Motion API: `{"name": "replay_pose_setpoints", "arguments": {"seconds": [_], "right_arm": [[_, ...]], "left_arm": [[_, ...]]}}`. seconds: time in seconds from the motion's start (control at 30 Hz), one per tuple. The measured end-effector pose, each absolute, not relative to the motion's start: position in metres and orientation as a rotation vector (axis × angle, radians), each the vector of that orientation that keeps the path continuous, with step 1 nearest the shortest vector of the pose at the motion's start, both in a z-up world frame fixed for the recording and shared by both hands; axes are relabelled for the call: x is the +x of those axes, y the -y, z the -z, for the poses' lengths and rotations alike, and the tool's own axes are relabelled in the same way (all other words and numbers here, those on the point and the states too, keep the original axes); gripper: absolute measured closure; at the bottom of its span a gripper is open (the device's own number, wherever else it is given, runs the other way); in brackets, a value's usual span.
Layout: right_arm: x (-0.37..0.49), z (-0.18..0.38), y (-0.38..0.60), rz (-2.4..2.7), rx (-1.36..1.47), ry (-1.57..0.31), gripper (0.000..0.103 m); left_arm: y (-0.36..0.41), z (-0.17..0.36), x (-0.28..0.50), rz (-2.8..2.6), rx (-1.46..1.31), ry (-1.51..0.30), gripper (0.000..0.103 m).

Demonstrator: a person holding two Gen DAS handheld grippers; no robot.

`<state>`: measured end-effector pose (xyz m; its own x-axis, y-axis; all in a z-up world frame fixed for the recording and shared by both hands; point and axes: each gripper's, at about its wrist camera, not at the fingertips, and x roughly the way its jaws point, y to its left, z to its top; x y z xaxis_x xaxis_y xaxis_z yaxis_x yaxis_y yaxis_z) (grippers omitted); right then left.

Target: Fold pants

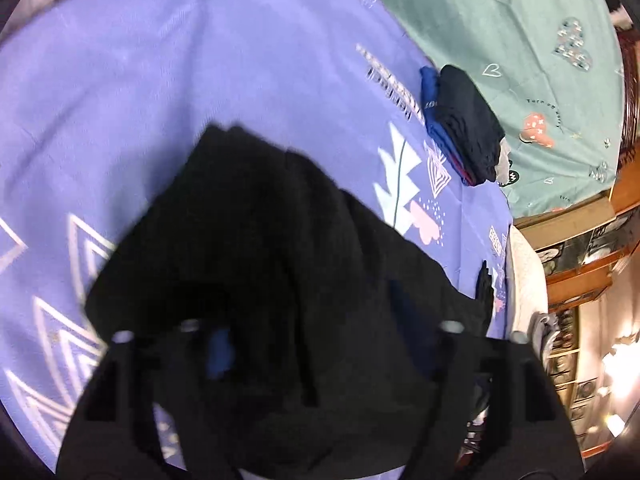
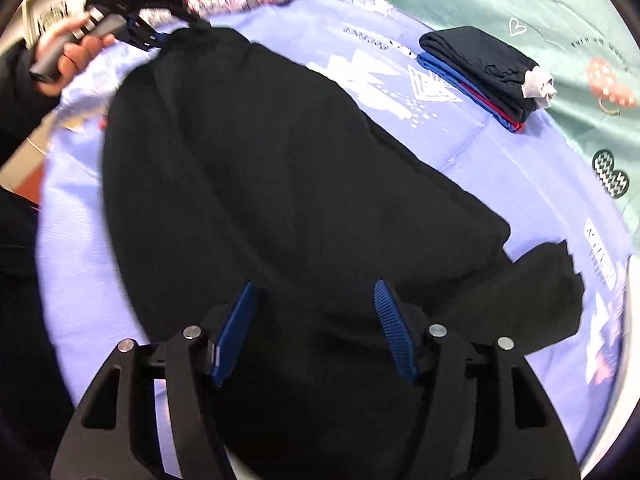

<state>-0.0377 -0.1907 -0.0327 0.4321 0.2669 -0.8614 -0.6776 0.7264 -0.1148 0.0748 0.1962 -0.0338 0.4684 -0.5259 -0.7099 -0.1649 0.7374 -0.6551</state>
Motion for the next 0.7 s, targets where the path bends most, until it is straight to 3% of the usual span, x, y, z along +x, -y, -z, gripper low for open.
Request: {"name": "replay_pose_setpoints", "arguments": {"seconds": [0.03, 0.07, 0.1, 0.13, 0.4, 0.7], "right_arm": [[-0.033, 0.037, 0.188, -0.624, -0.501, -0.974, 0.051], [-0.029, 0.041, 0.186, -0.652, -0.492, -1.009, 0.099], [-0.026, 0.042, 0.185, -0.671, -0.478, -1.033, 0.1], [-0.026, 0.038, 0.185, -0.666, -0.476, -1.017, 0.1], [-0.058, -0.051, 0.212, -0.809, -0.266, -0.849, 0.1], [-0.088, 0.019, 0.192, -0.854, -0.263, -1.035, 0.1]], "left_arm": [[-0.193, 0.036, 0.076, 0.257, -0.737, -1.089, 0.035], [-0.188, 0.032, 0.076, 0.254, -0.699, -1.075, 0.062], [-0.185, 0.027, 0.076, 0.255, -0.667, -1.062, 0.081], [-0.185, 0.022, 0.075, 0.273, -0.657, -1.045, 0.091], [-0.21, -0.034, 0.046, 0.296, -0.581, -0.949, 0.091], [-0.207, 0.026, 0.028, 0.222, -0.467, -1.079, 0.091]]}}
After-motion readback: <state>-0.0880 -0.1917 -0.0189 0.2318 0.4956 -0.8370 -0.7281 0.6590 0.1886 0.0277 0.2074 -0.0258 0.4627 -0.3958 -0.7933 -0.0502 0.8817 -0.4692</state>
